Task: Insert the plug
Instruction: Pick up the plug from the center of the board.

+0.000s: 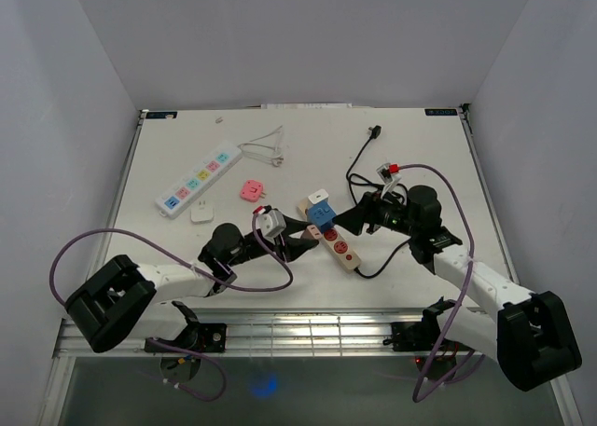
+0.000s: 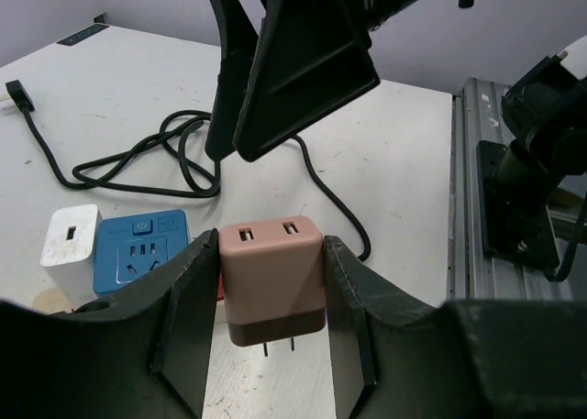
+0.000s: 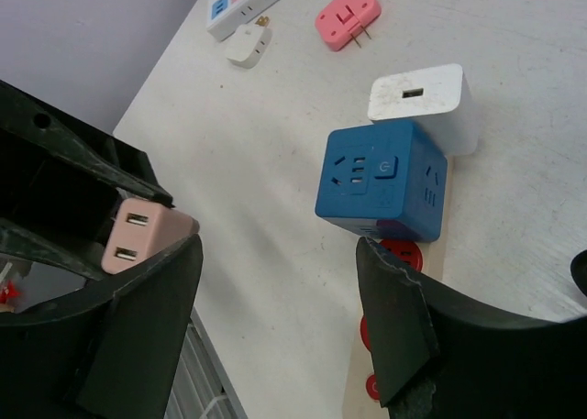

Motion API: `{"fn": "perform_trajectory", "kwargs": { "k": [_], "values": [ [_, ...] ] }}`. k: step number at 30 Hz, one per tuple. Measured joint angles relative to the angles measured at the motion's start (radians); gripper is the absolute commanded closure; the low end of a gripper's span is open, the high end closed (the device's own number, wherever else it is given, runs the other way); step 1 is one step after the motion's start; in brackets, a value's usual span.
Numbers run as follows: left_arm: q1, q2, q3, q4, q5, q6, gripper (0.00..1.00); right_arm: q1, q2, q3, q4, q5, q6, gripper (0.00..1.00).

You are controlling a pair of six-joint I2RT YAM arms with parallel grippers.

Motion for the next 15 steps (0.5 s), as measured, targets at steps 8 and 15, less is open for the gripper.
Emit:
{"fn": "perform_trajectory", "kwargs": {
  "k": [8,15],
  "values": [
    [-0.053,0.048,0.014,-0.008,-0.031,0.149,1.0,0.0,-0.047,0.039,-0.062,-0.057,-0.008,0.26],
    [-0.084,0.079,0.05,-0.052,-0.077,0.229,1.0,0.026,-0.022,0.084,-0.138,-0.081,-0.035,0.26]
  ]
}}
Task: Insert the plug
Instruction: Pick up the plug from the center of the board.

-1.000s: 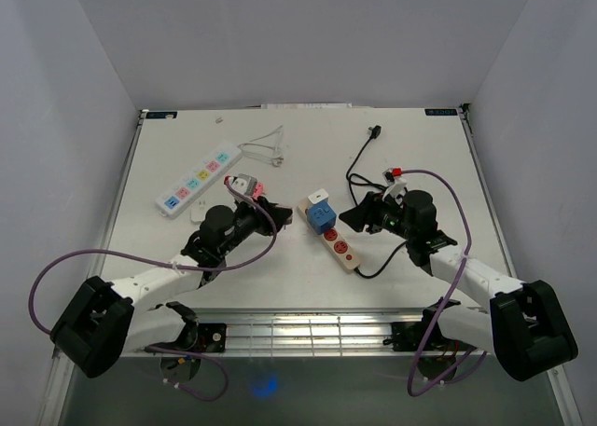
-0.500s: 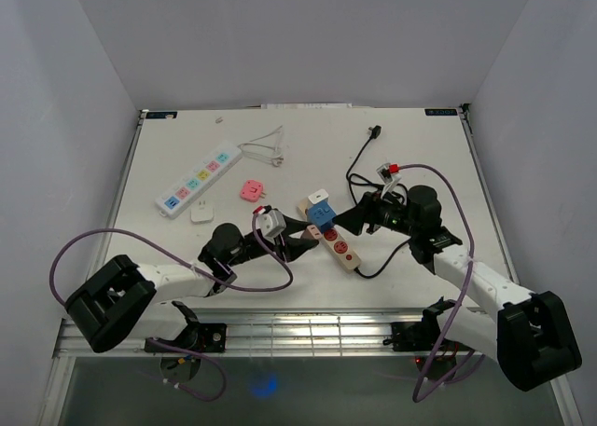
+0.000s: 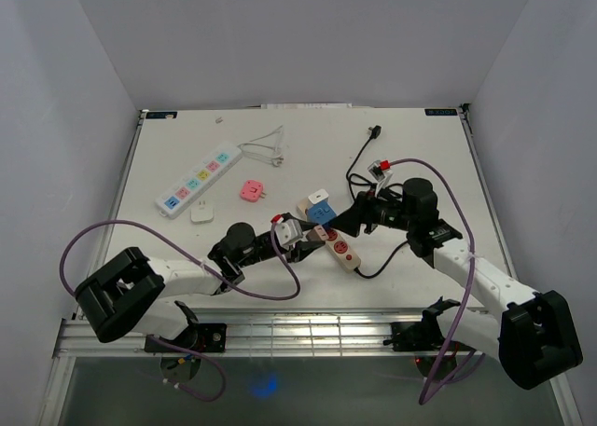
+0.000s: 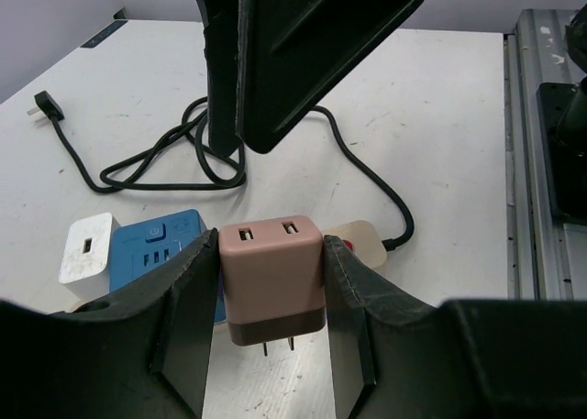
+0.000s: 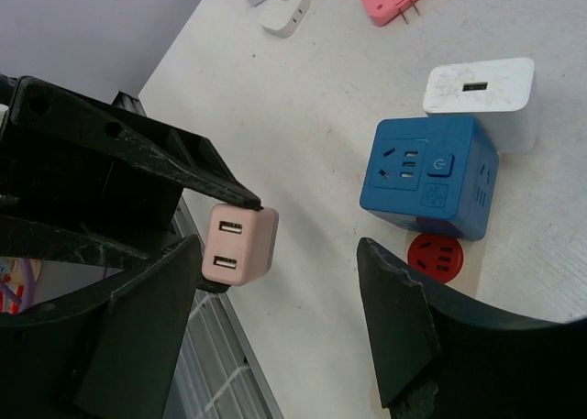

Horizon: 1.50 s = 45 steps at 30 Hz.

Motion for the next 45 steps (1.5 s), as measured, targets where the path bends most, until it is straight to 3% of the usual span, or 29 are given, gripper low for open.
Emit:
{"fn": "perform_trajectory", "kwargs": {
  "k": [15,24,27,30,34,35,37,38,41,45],
  "values": [
    [-0.006,0.025,0.029,-0.056,-0.037,0.036,1.0,0.176,0.138,0.125,-0.167,0.082,-0.102,0.3],
    [-0.015,0.036,0.038,-0.079,-0.033,0.047,1.0,0.216,0.177,0.15,-0.214,0.134,-0.13,0.66],
    [-0.019,0.039,0.041,-0.087,-0.037,0.06,1.0,0.217,0.18,0.154,-0.228,0.143,-0.126,0.67],
    [-0.02,0.039,0.043,-0.094,-0.042,0.065,0.99,0.217,0.188,0.163,-0.238,0.144,-0.127,0.76],
    [-0.021,0.039,0.045,-0.103,-0.046,0.068,0.74,0.217,0.196,0.172,-0.252,0.149,-0.13,0.84],
    [-0.021,0.039,0.045,-0.104,-0.046,0.068,0.54,0.217,0.196,0.172,-0.253,0.154,-0.13,0.86],
    [-0.021,0.039,0.045,-0.105,-0.048,0.069,0.3,0.22,0.196,0.174,-0.257,0.163,-0.129,0.88],
    [-0.02,0.039,0.045,-0.103,-0.048,0.066,0.12,0.222,0.196,0.174,-0.259,0.167,-0.131,0.89],
    [-0.022,0.032,0.045,-0.1,-0.05,0.056,0.02,0.222,0.195,0.175,-0.291,0.215,-0.153,0.91],
    [-0.023,0.005,0.043,-0.099,-0.047,0.045,0.02,0.216,0.19,0.18,-0.346,0.268,-0.18,0.92]
  ]
}}
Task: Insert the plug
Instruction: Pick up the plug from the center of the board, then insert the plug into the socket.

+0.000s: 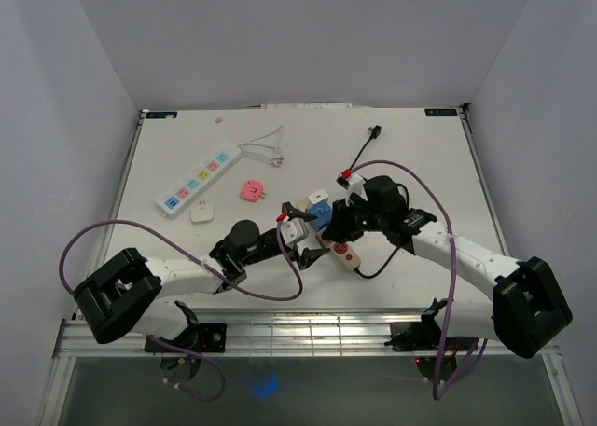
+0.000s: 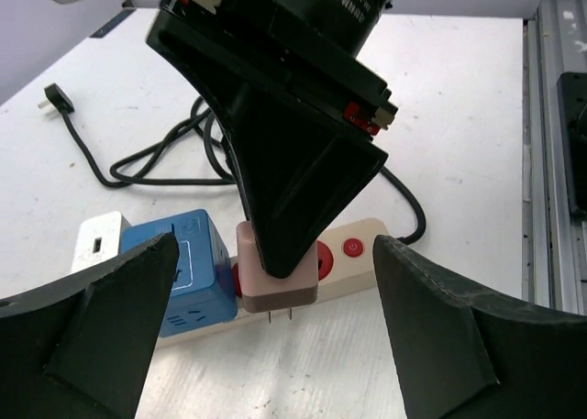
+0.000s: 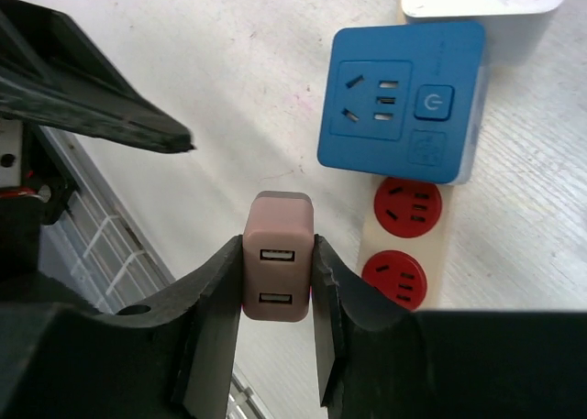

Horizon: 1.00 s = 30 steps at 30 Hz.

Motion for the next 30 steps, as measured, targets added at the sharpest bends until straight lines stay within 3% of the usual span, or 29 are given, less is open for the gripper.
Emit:
{"fn": "perform_trajectory", "kwargs": {
  "k": [7,17,30],
  "values": [
    [-0.002,-0.117,-0.004,-0.027,-0.079,-0.067,0.02,-0.01,-0.049,0.037,-0.098,0.079,-0.068,0.92],
    [0.024,-0.157,0.018,-0.155,-0.329,-0.235,0.02,-0.014,-0.085,0.06,-0.218,0.225,-0.143,0.92],
    [0.13,-0.161,0.036,-0.285,-0.402,-0.418,0.02,0.046,-0.045,0.06,-0.278,0.343,-0.161,0.92]
  ]
}}
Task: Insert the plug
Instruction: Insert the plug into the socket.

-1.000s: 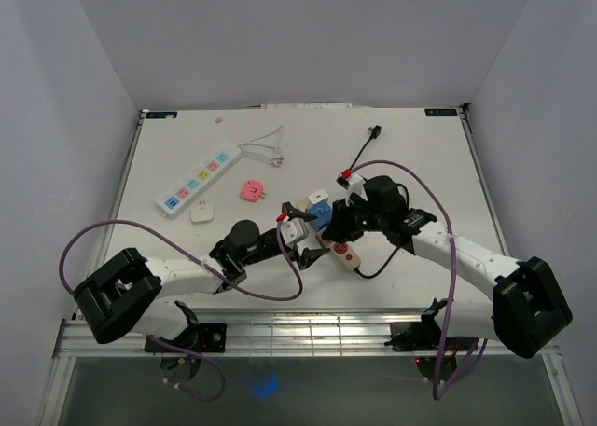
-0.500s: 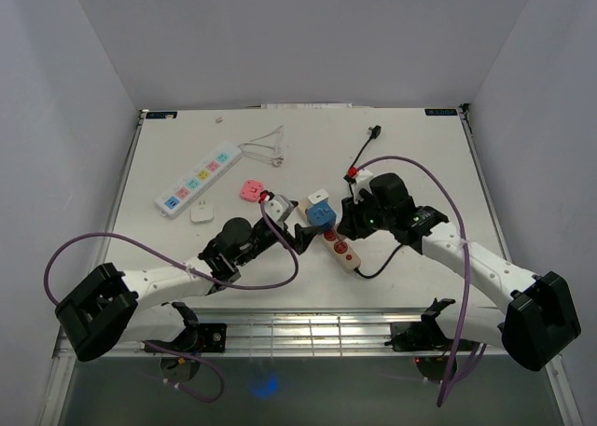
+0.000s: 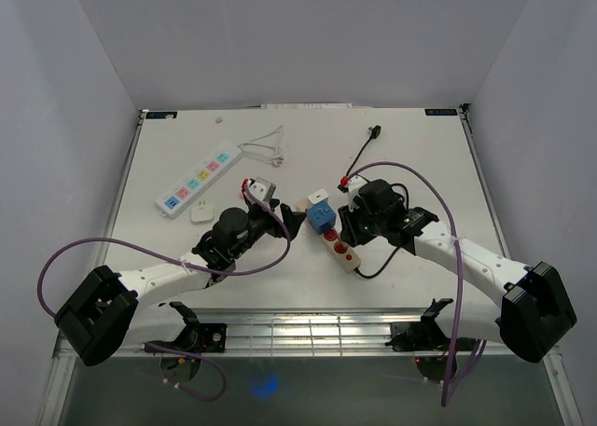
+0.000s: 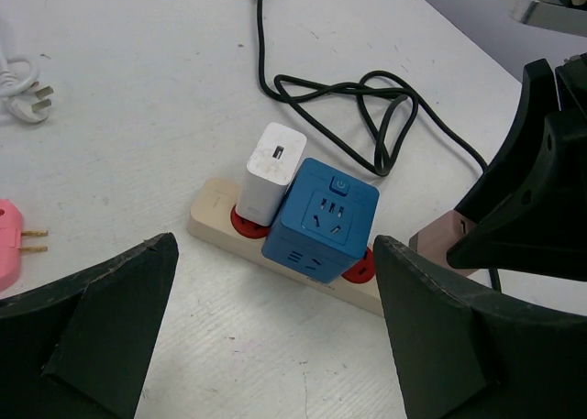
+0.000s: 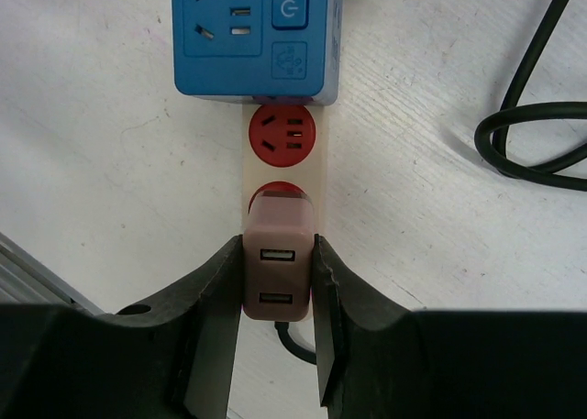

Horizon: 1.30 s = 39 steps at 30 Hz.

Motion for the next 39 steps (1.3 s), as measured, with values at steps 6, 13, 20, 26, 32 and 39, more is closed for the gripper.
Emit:
{"fn": "perform_trajectory", "kwargs": {
  "k": [6,13,20,26,32,39],
  "values": [
    [0.0,0.0,0.0,-0.011,0.001,-0.016,0.02,0.005,0.033,0.0,-0.001,0.024,-0.01,0.92],
    [0.0,0.0,0.0,-0.013,0.004,-0.022,0.02,0.01,0.063,0.007,0.0,0.027,-0.013,0.92],
    [0.0,0.001,0.0,-0.013,0.009,-0.022,0.02,0.013,0.079,0.014,0.0,0.027,-0.012,0.92],
    [0.0,0.013,0.0,-0.014,0.012,-0.022,0.02,0.026,0.093,0.027,-0.008,0.048,-0.005,0.92],
    [0.0,0.016,0.0,-0.02,0.014,-0.022,0.02,0.056,0.096,0.027,-0.005,0.1,0.012,0.92],
    [0.0,0.037,0.011,-0.021,0.024,-0.024,0.02,0.082,0.089,-0.005,0.042,0.16,0.042,0.92]
  ]
}}
